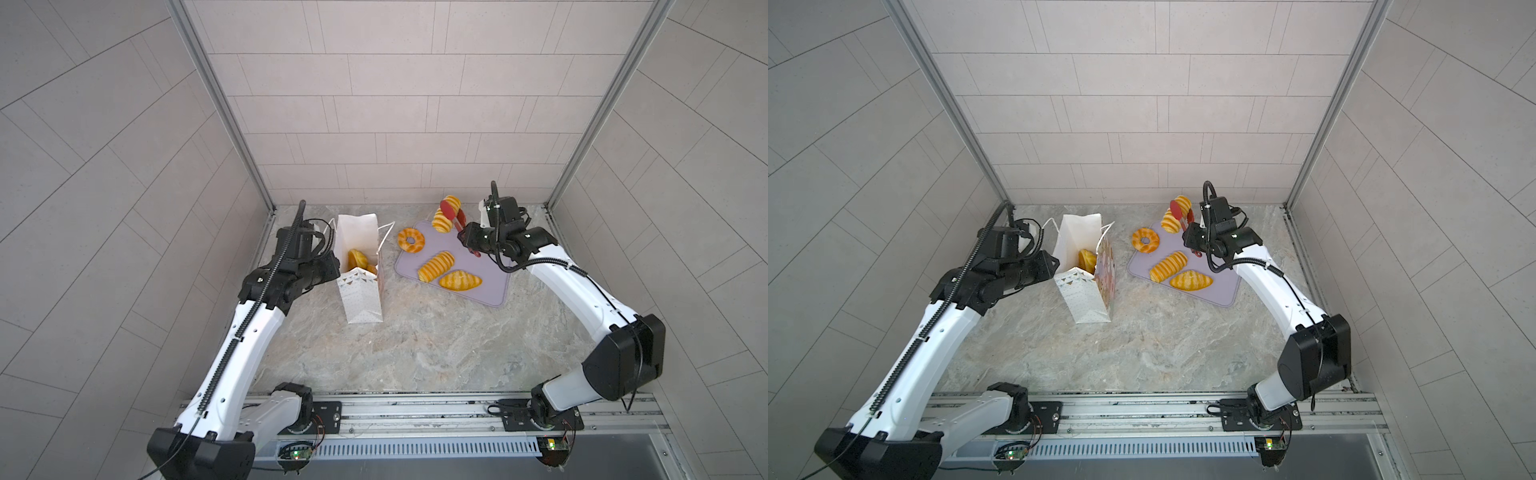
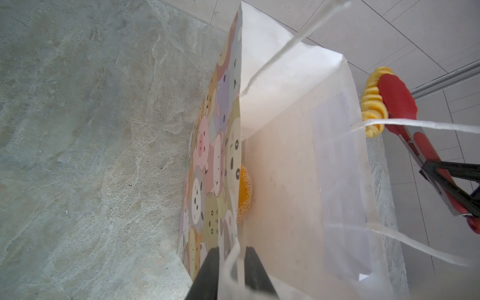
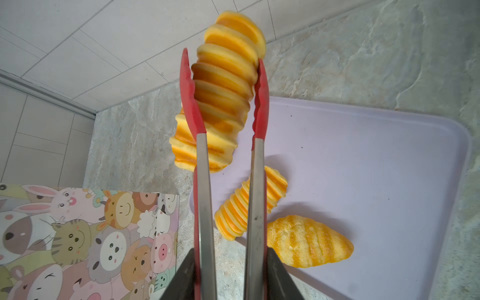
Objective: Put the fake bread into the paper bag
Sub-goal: 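Lift the spiral bread with the tongs and carry it toward the bag, then move the tongs with the spiral bread over the bag mouth with the right gripper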
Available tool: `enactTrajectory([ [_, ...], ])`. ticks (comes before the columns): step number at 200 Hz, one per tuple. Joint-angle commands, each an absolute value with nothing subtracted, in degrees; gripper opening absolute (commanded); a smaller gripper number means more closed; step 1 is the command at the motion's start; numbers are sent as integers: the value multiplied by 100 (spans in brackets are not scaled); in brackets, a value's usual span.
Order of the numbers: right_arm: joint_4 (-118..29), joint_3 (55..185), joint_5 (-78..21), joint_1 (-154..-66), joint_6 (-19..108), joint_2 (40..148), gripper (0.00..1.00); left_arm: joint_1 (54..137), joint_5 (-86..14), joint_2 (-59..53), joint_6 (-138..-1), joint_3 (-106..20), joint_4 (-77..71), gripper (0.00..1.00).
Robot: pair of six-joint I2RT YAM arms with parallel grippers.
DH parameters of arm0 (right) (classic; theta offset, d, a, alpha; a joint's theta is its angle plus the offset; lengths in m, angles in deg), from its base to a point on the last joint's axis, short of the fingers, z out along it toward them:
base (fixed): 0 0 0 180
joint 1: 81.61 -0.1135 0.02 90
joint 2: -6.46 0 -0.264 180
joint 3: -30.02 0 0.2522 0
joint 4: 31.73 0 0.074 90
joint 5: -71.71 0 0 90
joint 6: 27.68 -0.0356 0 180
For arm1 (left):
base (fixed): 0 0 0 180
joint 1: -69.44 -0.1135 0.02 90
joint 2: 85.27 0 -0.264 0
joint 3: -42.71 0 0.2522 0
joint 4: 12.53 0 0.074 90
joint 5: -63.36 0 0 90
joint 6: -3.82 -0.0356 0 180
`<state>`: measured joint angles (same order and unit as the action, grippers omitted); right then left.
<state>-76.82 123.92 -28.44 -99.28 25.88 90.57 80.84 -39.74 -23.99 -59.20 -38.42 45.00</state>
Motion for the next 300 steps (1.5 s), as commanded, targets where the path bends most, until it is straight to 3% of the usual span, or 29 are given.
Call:
enactTrajectory([
  [1, -7669, 12580, -2629, -9932, 2740, 8644, 38, 8108, -3887, -2530, -5982, -3948, 4610, 29],
  [127, -8386, 13813, -2219, -10705, 3171, 8196, 38, 8105, -3911, -2552, -5933, -4178, 4679, 38],
  [207, -8689, 14710, -1726, -11645, 3554, 8359, 39, 8104, -3942, -2493, -5925, -4144, 4640, 19],
  [300, -9029, 15639, -1212, -12825, 3933, 8999, 39, 8105, -3958, -2502, -5915, -4071, 4607, 12],
])
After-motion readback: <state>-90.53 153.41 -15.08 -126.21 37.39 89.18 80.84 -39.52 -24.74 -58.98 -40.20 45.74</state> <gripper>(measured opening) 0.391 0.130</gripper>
